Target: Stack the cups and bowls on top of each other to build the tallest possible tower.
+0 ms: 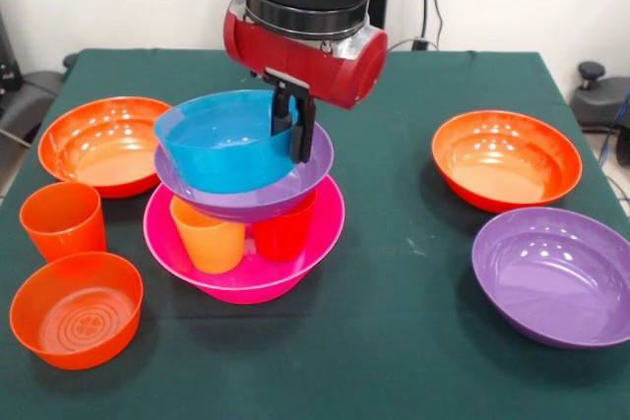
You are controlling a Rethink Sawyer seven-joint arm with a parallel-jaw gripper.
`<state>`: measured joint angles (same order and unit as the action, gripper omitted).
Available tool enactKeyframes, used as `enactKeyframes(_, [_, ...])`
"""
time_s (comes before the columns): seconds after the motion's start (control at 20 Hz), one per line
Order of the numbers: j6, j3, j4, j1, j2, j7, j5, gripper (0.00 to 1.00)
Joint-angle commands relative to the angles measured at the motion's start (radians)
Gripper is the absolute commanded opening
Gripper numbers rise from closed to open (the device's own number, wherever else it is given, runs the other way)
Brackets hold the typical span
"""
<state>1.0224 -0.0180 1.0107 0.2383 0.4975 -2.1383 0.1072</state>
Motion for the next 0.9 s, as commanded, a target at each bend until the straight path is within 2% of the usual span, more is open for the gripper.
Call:
enactKeyframes(0.05, [-0.011,-0.020,0.179,-0.029,0.052,-0.059,-0.006,0.00])
enactKeyframes(0.3, [-0.060,-0.011,0.260,-0.034,0.079,-0.090,-0.016,0.00])
enactKeyframes(0.9, [-0.111,-0.020,0.332,-0.042,0.099,-0.091,-0.036,0.00])
